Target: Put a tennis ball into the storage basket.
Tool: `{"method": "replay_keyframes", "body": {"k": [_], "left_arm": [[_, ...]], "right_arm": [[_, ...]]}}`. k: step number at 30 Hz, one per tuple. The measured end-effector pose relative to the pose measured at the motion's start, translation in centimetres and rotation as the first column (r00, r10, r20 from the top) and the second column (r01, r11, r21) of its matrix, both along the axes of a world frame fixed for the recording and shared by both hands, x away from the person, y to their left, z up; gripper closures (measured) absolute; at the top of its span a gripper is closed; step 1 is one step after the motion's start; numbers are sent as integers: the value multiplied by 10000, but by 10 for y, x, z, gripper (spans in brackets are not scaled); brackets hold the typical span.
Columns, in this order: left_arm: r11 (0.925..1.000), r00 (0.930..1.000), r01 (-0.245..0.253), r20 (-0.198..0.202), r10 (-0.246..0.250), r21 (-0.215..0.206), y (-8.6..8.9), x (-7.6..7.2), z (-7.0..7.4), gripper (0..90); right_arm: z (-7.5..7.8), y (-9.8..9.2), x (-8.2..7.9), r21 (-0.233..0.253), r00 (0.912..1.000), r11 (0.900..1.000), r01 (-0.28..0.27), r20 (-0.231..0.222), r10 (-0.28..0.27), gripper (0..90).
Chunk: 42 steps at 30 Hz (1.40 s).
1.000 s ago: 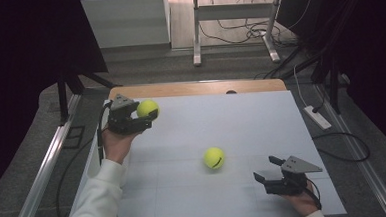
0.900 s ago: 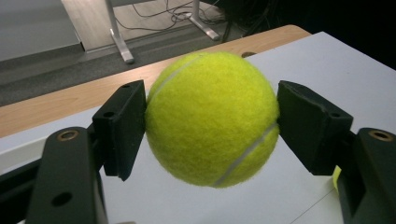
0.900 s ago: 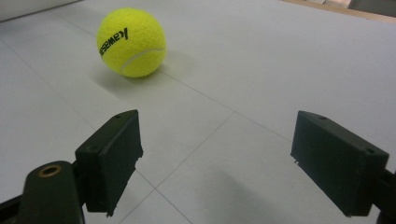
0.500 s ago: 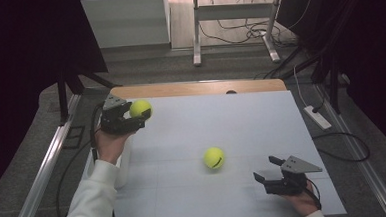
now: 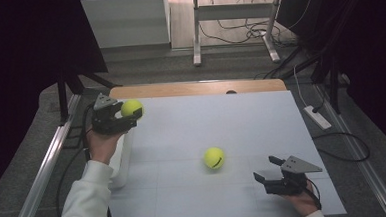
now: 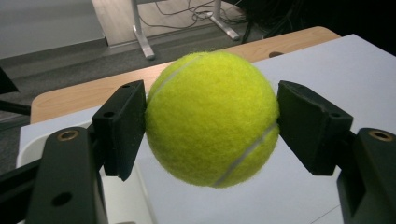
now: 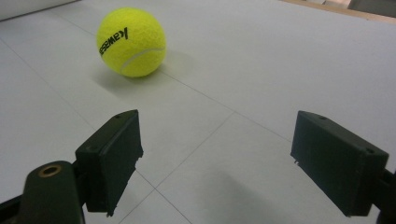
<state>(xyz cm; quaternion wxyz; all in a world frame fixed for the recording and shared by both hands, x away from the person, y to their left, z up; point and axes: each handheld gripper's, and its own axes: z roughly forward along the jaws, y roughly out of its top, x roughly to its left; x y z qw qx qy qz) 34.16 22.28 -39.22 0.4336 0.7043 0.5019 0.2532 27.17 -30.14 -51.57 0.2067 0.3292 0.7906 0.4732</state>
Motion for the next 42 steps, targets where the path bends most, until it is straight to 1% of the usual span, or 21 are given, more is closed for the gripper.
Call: {"method": "replay_keyframes", "body": {"k": [3, 7, 11, 15, 16, 23, 42], "left_arm": [[9999, 9999, -109, -30, 109, 18, 5, -1, -1, 281], [9997, 9997, -222, -81, 223, 59, 10, -2, -1, 281], [9993, 9993, -365, -88, 365, 9, 16, -2, -1, 281], [9987, 9987, -503, -96, 504, 92, 21, -2, 0, 281], [9982, 9982, -593, -124, 594, 131, 25, -1, 0, 281], [9969, 9968, -780, -163, 782, 131, 32, -1, 0, 281], [9925, 9907, -1187, -629, 1203, 291, 44, 11, -11, 281]], "right_arm": [[0, 0, 0, -67, 10000, 10000, 19, 0, -19, 157], [0, 0, 0, -24, 10000, 10000, 9, -4, -9, 157], [0, 0, 0, -16, 10000, 10000, 24, -11, -24, 157], [0, 0, 0, -13, 10000, 10000, 25, 2, -25, 157], [0, 0, 0, -3, 10000, 10000, 26, -4, -26, 157], [0, 0, 0, 1, 10000, 10000, 34, -6, -34, 157], [0, -1, 0, 1, 10000, 10000, 65, -13, -65, 156]]}}
